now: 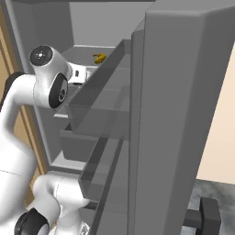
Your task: Pick the banana and kiwi from the fridge and place them inside the tupperware on the counter.
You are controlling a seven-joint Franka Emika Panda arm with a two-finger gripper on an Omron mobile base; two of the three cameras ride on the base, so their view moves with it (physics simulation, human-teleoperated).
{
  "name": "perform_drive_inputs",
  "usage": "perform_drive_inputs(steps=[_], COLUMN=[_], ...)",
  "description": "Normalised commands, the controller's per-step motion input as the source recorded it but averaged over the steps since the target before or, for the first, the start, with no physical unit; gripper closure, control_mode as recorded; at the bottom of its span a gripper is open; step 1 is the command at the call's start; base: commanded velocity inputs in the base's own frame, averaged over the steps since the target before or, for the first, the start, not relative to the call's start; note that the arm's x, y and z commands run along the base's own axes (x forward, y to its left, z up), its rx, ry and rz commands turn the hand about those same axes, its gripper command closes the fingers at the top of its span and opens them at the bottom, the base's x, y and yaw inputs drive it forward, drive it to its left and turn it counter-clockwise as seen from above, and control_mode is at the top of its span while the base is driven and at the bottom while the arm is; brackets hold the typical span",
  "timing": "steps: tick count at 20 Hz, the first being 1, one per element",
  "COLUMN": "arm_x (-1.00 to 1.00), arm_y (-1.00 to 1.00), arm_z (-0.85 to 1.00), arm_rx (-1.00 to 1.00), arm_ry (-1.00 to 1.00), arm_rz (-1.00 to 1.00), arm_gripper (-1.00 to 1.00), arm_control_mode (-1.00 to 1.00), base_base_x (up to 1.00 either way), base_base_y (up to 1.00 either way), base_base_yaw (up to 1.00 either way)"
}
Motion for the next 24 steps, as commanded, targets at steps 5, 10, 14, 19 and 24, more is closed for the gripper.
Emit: perform_drive_inputs(steps=[5,10,14,19,24], arm_x=[0.06,0.33,0.45,0.47,0.48], arm_y=[0.0,0.0,0.0,0.0,0.0], arm_z=[0.4,0.17,0.11,0.04,0.0], arm_rx=[0.0,0.01,0.04,0.03,0.0], arm_ry=[0.0,0.01,0.04,0.02,0.04], arm_rz=[-0.03,-0.06,-0.06,-0.05,0.0], arm_gripper=[-1.0,-1.0,-1.0,-1.0,-1.0], arm_control_mode=[-1.0,-1.0,-1.0,-1.0,-1.0], base_base_x=[0.0,0.0,0.0,0.0,0.0], base_base_y=[0.0,0.0,0.0,0.0,0.0], base_base_yaw=[0.0,0.0,0.0,0.0,0.0])
